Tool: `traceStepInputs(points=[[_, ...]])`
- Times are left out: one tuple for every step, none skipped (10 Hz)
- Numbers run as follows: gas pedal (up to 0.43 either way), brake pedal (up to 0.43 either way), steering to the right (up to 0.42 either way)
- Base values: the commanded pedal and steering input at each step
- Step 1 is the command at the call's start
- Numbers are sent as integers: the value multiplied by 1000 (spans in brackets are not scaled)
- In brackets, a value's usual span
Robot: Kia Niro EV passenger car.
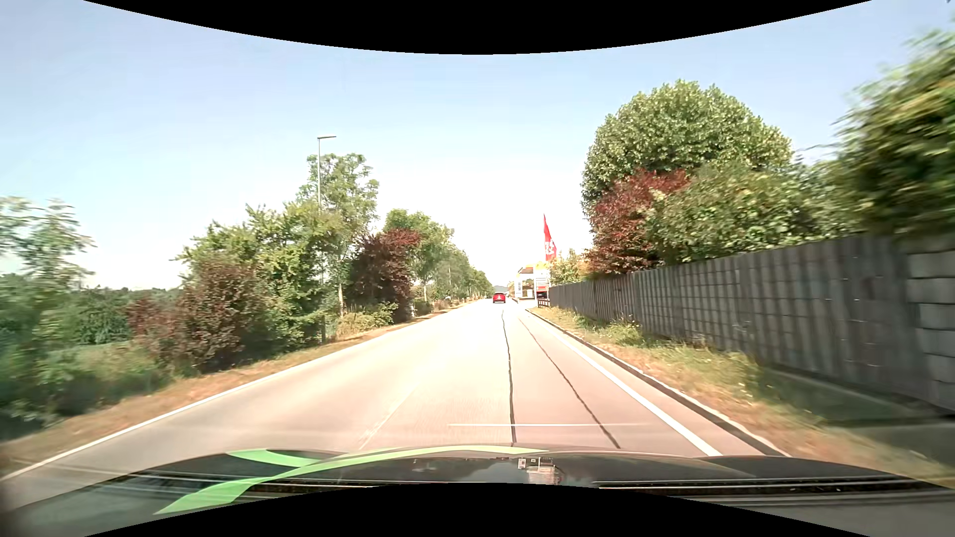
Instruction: Follow the waypoints while adhering to traffic rules and regulations
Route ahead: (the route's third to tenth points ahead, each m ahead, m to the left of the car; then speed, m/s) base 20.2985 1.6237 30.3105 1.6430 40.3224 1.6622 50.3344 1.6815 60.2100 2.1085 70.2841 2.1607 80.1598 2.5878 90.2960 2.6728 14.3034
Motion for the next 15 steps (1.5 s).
traceStepInputs(points=[[189, 0, -8], [197, 0, -8], [197, 0, -8], [197, 0, -8], [189, 0, -8], [169, 0, -7], [169, 0, -6], [169, 0, -5], [169, 0, -5], [138, 0, -5], [138, 0, -5], [138, 0, -5], [150, 0, -5], [157, 0, -6], [169, 0, -6]])
